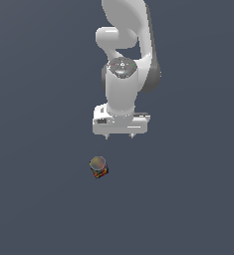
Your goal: Pick up the object and move it to a goal position.
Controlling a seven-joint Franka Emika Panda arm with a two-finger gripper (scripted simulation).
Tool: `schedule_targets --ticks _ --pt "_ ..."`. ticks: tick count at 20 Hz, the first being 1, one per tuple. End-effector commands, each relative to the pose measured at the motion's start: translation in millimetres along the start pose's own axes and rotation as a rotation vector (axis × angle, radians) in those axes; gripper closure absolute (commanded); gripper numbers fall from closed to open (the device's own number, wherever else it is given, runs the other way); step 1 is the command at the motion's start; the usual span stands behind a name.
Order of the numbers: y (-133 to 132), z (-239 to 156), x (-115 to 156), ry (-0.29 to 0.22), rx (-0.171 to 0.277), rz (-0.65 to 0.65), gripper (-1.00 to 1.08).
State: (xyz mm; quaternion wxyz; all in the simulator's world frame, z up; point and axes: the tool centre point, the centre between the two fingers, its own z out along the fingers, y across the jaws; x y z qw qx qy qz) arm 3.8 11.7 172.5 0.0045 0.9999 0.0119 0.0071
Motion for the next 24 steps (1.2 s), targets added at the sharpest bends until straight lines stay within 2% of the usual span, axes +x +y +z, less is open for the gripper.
schedule_targets --ticks 1,12,24 --pt "0 0 0 0.0 0.0 0.0 -0.92" --pt "-11 -15 5 0.02 0.019 0.032 -0.92" --pt "3 -4 18 0.015 0.013 -0.051 -0.92"
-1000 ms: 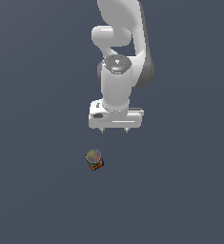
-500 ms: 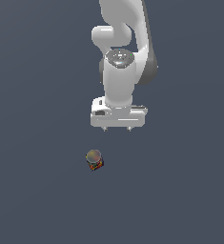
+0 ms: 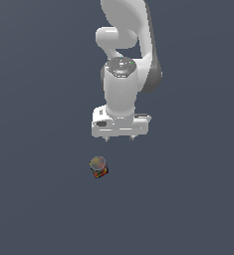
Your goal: Pick up the object and move it to a goal position.
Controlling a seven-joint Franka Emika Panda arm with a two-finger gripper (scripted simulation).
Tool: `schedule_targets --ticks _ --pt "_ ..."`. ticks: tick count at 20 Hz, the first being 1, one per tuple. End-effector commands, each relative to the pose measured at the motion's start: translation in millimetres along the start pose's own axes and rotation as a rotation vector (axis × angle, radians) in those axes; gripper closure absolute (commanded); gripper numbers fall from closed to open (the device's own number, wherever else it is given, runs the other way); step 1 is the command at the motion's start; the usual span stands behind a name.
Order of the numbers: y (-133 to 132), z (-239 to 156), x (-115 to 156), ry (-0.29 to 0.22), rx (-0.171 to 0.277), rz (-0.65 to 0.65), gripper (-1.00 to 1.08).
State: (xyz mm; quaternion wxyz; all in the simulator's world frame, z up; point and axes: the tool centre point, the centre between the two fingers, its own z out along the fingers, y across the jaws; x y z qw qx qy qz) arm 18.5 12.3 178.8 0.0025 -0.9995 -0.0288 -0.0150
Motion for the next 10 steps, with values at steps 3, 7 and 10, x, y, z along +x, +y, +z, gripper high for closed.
schedule_targets --ticks 3,7,10 --pt "12 9 9 -0.005 -0.002 -0.062 -0.92" --pt "26 19 19 -0.01 -0.004 -0.137 -0.92" --pt "39 29 27 -0.014 -0.004 -0.201 -0.92"
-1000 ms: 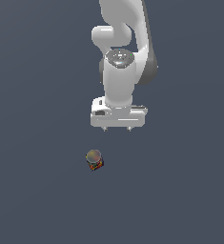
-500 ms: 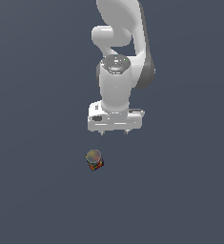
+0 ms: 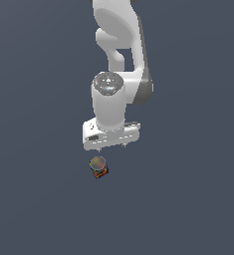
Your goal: Pick up the object and move it to a goal position.
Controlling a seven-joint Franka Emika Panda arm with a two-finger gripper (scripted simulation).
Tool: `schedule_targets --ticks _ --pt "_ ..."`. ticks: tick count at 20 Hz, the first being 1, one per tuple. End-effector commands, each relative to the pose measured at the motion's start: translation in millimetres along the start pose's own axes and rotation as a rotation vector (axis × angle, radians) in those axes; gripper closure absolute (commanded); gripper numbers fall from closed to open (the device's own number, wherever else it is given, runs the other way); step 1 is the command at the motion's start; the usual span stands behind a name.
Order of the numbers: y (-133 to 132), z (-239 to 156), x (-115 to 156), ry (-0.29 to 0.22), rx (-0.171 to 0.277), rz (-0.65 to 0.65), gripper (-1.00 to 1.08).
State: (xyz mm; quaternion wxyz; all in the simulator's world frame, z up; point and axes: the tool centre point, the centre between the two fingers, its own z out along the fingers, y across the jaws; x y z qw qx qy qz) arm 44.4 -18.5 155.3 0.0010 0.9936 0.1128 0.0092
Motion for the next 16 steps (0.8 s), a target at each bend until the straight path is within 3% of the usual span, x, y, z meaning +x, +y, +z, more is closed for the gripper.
schedule_targets --ticks 1,16 --pt "12 8 5 -0.004 0.0 -0.053 -0.92" --pt "62 44 18 -0.017 0.006 -0.269 -0.92"
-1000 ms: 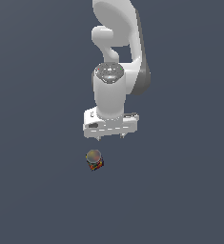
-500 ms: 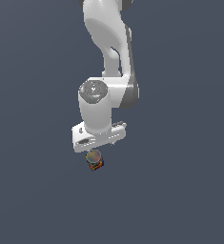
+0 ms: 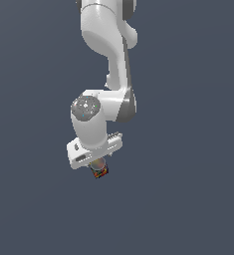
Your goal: Pick up the object and move it to a goal position.
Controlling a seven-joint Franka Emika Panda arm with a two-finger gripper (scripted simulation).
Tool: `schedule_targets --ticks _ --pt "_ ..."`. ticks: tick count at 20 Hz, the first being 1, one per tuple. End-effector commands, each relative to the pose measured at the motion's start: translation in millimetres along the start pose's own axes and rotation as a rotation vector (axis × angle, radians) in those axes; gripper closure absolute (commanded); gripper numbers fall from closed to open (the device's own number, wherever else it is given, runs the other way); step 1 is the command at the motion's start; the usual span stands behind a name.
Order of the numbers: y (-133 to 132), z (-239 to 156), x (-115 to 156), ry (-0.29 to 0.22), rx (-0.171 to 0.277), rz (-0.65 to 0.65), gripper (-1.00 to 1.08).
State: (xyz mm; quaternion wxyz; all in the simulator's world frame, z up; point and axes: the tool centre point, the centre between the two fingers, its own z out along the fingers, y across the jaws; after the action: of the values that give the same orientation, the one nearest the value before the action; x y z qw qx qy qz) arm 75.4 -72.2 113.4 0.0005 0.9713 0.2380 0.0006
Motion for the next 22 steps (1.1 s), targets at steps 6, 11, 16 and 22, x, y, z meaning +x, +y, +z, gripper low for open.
schedule_targets --ticks 6,11,16,22 --pt "7 5 0 -0.001 0.001 -0.033 -0.92" --pt "7 12 -1 -0.001 0.001 -0.03 -0.92" --pt "7 39 -1 -0.001 0.001 -0.032 -0.92" --pt "7 57 -1 -0.001 0.001 -0.033 -0.92"
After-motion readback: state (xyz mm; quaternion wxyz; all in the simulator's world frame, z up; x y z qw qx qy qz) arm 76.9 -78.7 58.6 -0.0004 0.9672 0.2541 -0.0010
